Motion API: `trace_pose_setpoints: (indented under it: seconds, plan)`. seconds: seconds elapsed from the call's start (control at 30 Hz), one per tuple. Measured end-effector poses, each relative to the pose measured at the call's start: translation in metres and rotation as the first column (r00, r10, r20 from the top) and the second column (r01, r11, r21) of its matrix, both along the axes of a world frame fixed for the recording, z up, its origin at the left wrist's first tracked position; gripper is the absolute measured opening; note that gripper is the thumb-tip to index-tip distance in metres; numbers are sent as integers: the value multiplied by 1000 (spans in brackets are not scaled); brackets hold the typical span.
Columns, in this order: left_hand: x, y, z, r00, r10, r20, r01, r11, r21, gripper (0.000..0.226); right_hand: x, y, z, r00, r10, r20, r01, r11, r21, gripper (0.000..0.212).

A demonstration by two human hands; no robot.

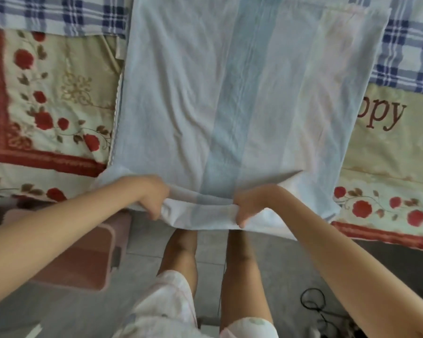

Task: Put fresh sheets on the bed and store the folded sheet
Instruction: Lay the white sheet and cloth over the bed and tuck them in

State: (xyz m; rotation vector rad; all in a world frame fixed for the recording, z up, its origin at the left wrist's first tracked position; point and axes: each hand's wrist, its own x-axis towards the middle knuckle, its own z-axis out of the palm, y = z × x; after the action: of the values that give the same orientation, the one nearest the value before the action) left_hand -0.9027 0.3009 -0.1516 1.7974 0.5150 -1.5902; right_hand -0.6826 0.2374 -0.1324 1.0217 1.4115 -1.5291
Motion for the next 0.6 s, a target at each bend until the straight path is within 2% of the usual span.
trace_pose_setpoints:
  seconds: [0.07, 0.1, 0.2, 0.27, 0.33, 0.37, 0.4, 0.43, 0.47, 0.53, 0.6]
  plan:
    - [-11, -19, 5, 973, 118, -198, -153, 974, -169, 23, -10, -12, 8, 998, 62, 15, -60, 990, -125, 48]
    - [-16, -28, 9, 954, 124, -272, -188, 956, -226, 29, -13, -19, 9, 998, 59, 28, -54, 983, -177, 54]
    - [-35, -44, 13, 934, 102, -342, -219, 921, -323, 48, -20, -40, 14, 999, -12, 53, 25, 966, -257, 58]
    - [-49, -45, 11, 897, 244, -369, -382, 848, -368, 49, -26, -50, 18, 996, -58, 75, 77, 954, -291, 58]
    - [-51, -42, 3, 803, 542, -247, -596, 737, -318, 47, -30, -54, 21, 989, -112, 99, 137, 944, -299, 57]
    - [-42, -40, -4, 708, 703, -70, -697, 679, -229, 40, -32, -53, 22, 986, -135, 99, 158, 942, -295, 56]
    - [-30, -42, -14, 629, 750, 207, -751, 654, -91, 37, -37, -55, 22, 983, -156, 99, 180, 936, -304, 55]
    - [-10, -43, -23, 627, 621, 470, -726, 685, 64, 43, -41, -54, 22, 981, -170, 94, 191, 932, -309, 54]
    - [13, -45, -26, 670, 424, 609, -650, 731, 206, 52, -47, -57, 21, 980, -172, 97, 194, 928, -318, 53]
    - [45, -43, -40, 730, 190, 657, -515, 784, 346, 62, -57, -61, 18, 983, -154, 97, 177, 928, -329, 53]
    - [47, -38, -64, 813, 85, 576, -416, 777, 473, 68, -60, -62, 17, 988, -128, 89, 151, 927, -343, 51]
